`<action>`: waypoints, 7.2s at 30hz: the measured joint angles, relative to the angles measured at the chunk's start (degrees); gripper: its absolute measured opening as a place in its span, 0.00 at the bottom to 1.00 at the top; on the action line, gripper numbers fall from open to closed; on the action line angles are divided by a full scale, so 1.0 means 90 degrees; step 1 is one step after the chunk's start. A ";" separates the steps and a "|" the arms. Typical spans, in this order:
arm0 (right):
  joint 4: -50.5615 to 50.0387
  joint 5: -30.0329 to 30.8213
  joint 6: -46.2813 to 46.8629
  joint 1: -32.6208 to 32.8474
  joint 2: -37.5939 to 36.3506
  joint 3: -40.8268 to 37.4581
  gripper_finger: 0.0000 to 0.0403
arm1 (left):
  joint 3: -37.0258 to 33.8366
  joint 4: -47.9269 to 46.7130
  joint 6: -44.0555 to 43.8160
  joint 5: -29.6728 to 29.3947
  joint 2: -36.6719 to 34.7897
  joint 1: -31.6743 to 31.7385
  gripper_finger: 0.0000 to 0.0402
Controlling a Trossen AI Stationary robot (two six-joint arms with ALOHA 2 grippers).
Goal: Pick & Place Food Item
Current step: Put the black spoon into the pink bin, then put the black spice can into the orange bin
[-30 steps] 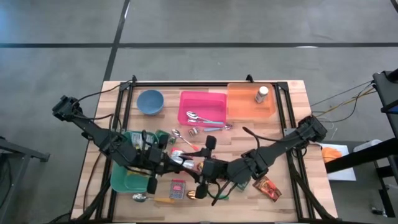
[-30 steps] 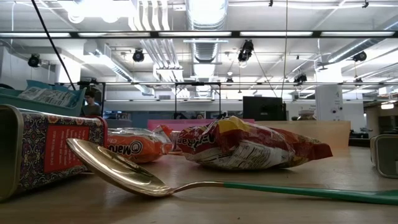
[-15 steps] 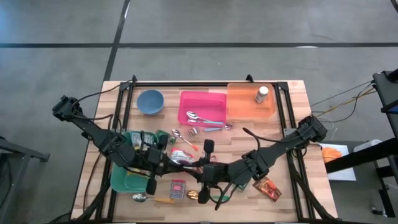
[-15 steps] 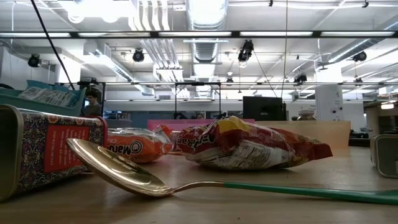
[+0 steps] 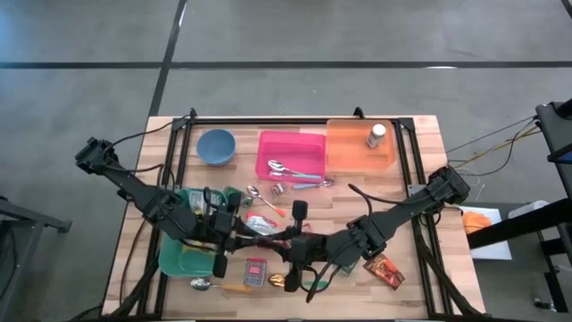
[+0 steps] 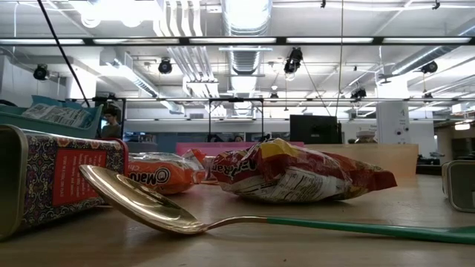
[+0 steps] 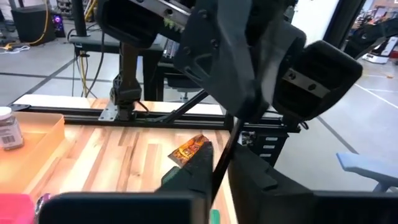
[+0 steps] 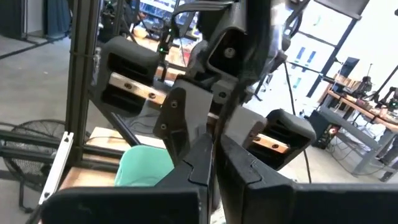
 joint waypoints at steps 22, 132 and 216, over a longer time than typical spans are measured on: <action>-0.0620 0.0002 0.0243 -0.0089 0.0002 -0.0005 0.02 | 0.0006 -0.0864 -0.0479 -0.0134 -0.0066 -0.0005 0.75; -0.7479 -0.3660 0.0704 -0.5003 0.3402 0.1855 0.29 | 0.0009 -0.4671 -0.1919 -0.0885 -0.0884 0.0061 0.81; -0.5069 -0.3001 0.2591 0.0952 -0.1203 -0.3248 0.48 | 0.0006 -0.4088 -0.2387 -0.1490 -0.0882 0.0073 0.81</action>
